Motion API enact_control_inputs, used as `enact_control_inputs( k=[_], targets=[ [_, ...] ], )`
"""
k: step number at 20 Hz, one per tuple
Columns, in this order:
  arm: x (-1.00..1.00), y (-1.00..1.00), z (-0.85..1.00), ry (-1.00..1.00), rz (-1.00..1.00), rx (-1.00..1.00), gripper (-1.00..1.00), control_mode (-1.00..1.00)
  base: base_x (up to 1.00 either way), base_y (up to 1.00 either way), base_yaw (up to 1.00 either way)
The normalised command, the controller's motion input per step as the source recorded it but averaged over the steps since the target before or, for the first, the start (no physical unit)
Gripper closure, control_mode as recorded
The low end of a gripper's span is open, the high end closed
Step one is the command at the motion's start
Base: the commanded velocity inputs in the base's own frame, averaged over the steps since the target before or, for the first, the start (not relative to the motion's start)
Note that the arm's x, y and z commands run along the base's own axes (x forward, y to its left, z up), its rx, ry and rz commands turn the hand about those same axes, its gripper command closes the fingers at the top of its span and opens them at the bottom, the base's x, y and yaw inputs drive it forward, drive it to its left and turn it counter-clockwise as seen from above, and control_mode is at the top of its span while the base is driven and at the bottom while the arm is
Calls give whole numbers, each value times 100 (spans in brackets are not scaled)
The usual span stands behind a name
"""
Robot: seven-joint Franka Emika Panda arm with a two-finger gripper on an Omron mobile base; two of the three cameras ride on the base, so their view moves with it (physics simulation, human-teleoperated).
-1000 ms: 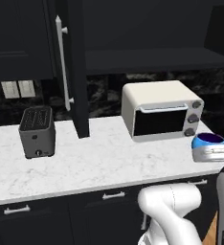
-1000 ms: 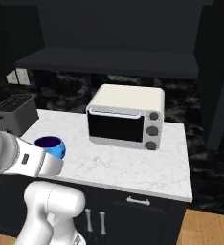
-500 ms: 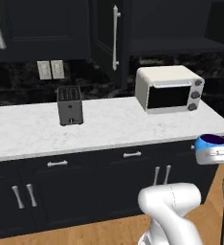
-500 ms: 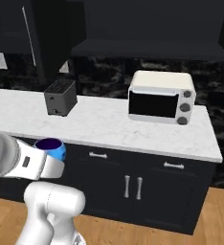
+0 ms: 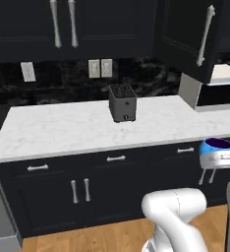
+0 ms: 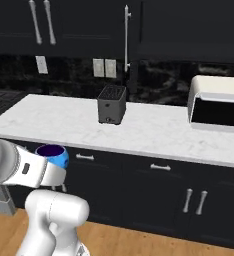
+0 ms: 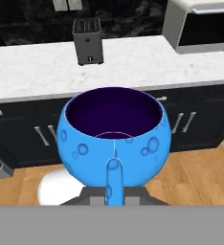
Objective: Gather all objects into one cabinet and sort the glasses and bowls to opposite sides.
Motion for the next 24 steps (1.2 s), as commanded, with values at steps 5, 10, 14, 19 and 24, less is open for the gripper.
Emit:
enact_control_inputs(
  k=[5, 10, 14, 19, 24],
  targets=[
    [0, 0, 0, 0, 0, 0, 100, 100, -17, 100, 0],
    [0, 0, 0, 0, 0, 0, 100, 100, -17, 100, 0],
    [0, 0, 0, 0, 0, 0, 100, 100, -19, 100, 0],
    [0, 0, 0, 0, 0, 0, 100, 100, -17, 100, 0],
    [0, 0, 0, 0, 0, 0, 100, 100, -14, 100, 0]
  ],
)
